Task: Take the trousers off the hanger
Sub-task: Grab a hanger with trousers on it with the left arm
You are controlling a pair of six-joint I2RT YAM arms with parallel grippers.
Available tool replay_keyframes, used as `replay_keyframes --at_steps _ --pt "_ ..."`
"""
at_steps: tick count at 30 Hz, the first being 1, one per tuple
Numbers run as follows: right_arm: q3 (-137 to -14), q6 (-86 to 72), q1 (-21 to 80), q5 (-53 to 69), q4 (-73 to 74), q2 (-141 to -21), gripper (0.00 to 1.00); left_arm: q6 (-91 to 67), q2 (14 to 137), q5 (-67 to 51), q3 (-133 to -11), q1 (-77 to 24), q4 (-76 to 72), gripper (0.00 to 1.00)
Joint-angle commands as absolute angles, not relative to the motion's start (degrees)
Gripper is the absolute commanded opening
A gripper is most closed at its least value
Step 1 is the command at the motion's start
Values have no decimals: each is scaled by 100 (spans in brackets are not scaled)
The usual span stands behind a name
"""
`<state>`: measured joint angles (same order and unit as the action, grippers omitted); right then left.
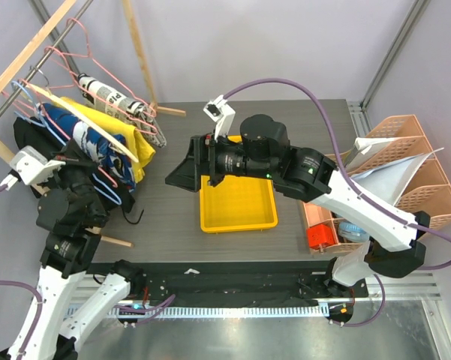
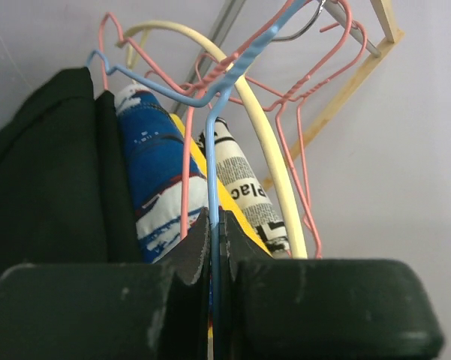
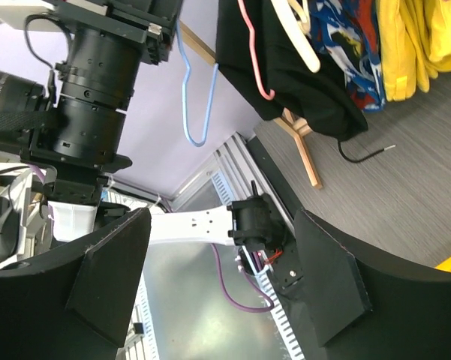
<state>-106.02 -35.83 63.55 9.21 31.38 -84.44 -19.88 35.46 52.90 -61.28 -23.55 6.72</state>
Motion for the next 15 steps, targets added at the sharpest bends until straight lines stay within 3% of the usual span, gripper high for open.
replay_keyframes --at_steps 1,9,15 --pt "-10608 -3533 6363 984 3190 -8596 83 -459 3279 4738 -5766 -2382 -878 0" --pt "-10468 -3656 6363 1177 3234 -8903 83 1719 3348 4009 -5362 -2373 -2055 0" --pt "-10477 -3691 6363 1283 3305 -9097 83 2417 3340 3946 -5028 -2373 -2637 0"
